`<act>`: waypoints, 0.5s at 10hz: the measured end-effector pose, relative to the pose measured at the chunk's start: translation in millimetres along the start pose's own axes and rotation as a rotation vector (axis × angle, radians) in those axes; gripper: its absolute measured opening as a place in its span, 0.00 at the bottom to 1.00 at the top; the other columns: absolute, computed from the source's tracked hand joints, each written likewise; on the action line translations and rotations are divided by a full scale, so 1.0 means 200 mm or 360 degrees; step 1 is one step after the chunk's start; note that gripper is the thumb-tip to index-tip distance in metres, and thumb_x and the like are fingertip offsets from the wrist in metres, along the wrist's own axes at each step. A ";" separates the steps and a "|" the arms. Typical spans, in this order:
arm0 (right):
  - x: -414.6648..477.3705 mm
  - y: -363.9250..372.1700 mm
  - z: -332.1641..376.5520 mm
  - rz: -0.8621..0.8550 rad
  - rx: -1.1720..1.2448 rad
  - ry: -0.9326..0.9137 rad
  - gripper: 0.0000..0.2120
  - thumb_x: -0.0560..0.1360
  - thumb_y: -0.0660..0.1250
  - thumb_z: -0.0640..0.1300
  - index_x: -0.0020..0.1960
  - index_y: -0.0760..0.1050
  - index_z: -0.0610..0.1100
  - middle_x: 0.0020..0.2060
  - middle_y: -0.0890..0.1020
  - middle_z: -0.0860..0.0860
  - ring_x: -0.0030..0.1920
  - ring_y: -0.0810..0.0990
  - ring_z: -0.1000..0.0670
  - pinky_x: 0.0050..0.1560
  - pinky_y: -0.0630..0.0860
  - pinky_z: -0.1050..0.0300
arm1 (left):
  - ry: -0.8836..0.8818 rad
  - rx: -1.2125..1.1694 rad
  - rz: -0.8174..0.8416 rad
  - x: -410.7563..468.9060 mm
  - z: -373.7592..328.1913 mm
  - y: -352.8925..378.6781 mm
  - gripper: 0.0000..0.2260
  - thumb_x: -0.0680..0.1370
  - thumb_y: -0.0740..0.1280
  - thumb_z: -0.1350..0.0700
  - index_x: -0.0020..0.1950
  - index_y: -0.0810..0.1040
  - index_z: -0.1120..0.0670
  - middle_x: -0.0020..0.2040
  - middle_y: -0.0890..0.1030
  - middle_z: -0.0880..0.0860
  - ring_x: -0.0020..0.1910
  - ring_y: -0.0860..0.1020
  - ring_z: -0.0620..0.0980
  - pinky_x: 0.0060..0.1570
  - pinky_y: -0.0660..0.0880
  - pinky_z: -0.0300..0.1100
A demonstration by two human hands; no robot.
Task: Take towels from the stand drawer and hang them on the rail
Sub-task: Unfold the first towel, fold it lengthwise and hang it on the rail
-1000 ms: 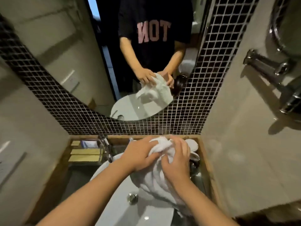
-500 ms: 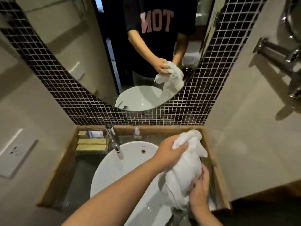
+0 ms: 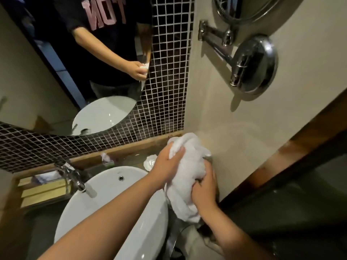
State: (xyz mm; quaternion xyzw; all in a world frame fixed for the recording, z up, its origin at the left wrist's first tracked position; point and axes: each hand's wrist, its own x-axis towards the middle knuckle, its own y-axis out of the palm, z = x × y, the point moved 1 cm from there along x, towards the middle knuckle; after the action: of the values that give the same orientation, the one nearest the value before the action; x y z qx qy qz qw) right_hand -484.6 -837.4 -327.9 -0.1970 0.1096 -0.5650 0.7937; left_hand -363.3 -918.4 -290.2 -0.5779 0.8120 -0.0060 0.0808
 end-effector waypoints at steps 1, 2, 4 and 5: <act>-0.03 0.05 -0.09 -0.0983 -0.0051 0.0781 0.27 0.74 0.63 0.46 0.73 0.67 0.55 0.70 0.74 0.50 0.66 0.75 0.44 0.69 0.73 0.47 | -0.0007 0.0027 -0.0047 0.00 0.00 -0.01 0.11 0.82 0.67 0.47 0.63 0.81 0.46 0.57 0.85 0.46 0.58 0.82 0.44 0.64 0.77 0.52; -0.02 0.09 -0.08 -0.1158 -0.0251 0.0785 0.24 0.75 0.56 0.49 0.71 0.68 0.53 0.63 0.77 0.51 0.63 0.76 0.47 0.65 0.74 0.44 | 0.0074 0.0248 -0.0058 -0.01 -0.01 -0.04 0.11 0.81 0.66 0.44 0.59 0.83 0.46 0.54 0.86 0.46 0.55 0.83 0.44 0.60 0.78 0.54; 0.01 0.14 -0.07 -0.1406 -0.0421 0.0983 0.23 0.72 0.68 0.39 0.67 0.73 0.42 0.63 0.78 0.43 0.64 0.74 0.37 0.68 0.69 0.38 | 0.0307 0.0580 0.0118 -0.03 -0.13 -0.08 0.12 0.81 0.65 0.45 0.55 0.83 0.50 0.50 0.85 0.49 0.51 0.82 0.50 0.55 0.78 0.54; 0.06 0.13 0.03 -0.1558 -0.0284 0.0925 0.28 0.67 0.69 0.31 0.67 0.73 0.37 0.62 0.77 0.38 0.67 0.73 0.35 0.72 0.66 0.35 | 0.0333 0.0384 0.0152 -0.04 -0.22 -0.12 0.17 0.81 0.64 0.44 0.57 0.82 0.55 0.53 0.85 0.57 0.54 0.82 0.58 0.56 0.78 0.57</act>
State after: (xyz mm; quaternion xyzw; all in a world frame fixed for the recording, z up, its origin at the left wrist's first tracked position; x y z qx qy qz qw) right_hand -456.6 -840.5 -333.7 -0.1275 0.2665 -0.8861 0.3573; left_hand -344.6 -922.9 -243.1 -0.5210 0.8360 -0.1596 0.0648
